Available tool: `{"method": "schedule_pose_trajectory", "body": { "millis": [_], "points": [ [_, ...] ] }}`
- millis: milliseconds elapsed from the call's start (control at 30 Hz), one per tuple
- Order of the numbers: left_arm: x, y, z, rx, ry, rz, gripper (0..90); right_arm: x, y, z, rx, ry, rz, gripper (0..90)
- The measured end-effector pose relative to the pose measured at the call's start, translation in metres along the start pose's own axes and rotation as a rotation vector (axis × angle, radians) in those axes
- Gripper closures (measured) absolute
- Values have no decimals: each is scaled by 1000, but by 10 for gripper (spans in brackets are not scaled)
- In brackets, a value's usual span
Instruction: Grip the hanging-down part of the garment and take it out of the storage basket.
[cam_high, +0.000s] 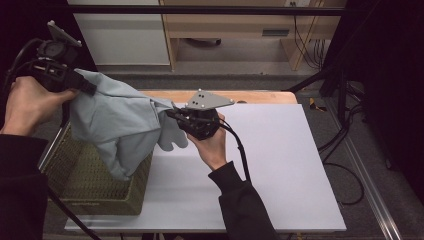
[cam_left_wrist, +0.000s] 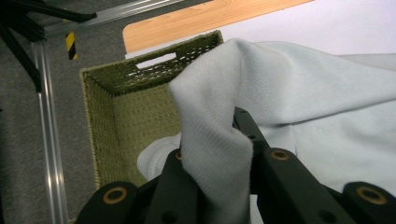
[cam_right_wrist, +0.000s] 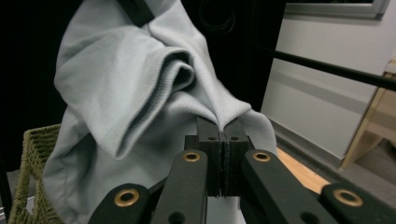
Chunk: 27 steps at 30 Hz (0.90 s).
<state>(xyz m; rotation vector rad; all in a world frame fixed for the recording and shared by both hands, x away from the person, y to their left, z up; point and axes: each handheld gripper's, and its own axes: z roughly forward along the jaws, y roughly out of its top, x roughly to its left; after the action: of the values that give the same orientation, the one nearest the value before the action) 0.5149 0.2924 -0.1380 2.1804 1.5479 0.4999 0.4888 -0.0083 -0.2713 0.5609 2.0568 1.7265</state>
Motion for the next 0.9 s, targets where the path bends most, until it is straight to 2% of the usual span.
{"method": "schedule_pose_trajectory", "body": {
  "millis": [267, 433, 633, 900],
  "points": [
    [-5, 2, 3, -1, -20, 10, 808, 0, 17, -22, -33, -43, -30, 900],
    [-11, 4, 4, -1, -26, 21, 808, -1, 27, -32, -63, -67, -31, 899],
    [-15, 6, 6, 1, -33, 30, 808, -1, 33, -38, -95, -88, -28, 900],
    [-17, 7, 6, -4, -38, 31, 808, -3, 38, -42, -95, -84, -30, 899]
  ]
}}
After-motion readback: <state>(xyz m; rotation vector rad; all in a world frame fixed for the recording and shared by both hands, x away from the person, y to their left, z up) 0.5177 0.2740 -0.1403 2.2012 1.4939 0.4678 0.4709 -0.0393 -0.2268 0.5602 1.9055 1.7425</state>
